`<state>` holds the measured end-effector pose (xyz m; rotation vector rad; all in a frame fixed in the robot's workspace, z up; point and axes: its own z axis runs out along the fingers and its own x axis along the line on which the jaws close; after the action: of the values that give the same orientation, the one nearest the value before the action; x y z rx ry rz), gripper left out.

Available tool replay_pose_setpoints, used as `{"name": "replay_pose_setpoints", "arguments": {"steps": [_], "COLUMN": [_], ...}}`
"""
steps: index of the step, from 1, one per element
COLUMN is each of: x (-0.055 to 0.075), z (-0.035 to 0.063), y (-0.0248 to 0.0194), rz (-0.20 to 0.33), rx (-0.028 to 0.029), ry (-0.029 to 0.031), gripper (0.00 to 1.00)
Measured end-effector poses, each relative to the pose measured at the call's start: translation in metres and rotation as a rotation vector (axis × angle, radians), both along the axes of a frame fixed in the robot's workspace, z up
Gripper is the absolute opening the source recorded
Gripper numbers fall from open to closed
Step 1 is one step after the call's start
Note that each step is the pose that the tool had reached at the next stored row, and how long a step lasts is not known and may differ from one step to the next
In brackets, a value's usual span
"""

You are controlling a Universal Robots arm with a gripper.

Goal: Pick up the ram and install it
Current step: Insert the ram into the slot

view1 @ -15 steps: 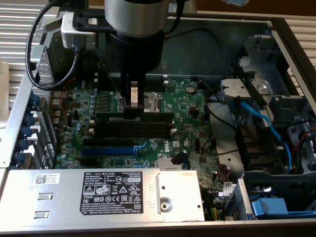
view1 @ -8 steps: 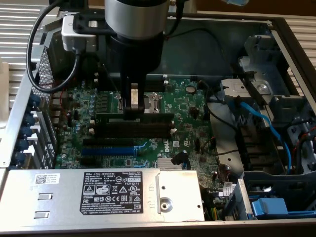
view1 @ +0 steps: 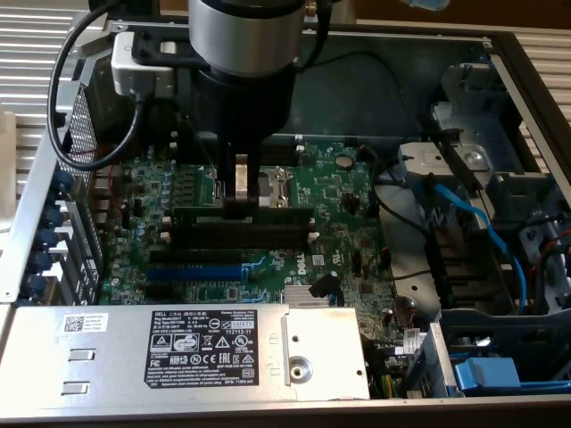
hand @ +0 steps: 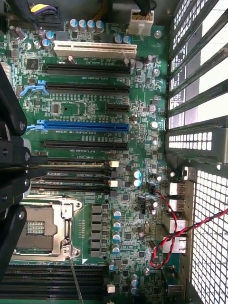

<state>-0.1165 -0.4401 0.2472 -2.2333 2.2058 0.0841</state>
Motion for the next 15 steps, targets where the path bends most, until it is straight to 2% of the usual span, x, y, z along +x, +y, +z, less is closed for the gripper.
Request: {"name": "replay_pose_setpoints", "arguments": {"steps": [10, 15], "x": [-0.0033, -0.0038], "z": [-0.0005, -0.0006], "y": [-0.0001, -0.0001], "rz": [0.0, -0.001], "rx": [0.0004, 0.0003], "ry": [-0.0001, -0.004], "gripper": [0.12, 0.12]}}
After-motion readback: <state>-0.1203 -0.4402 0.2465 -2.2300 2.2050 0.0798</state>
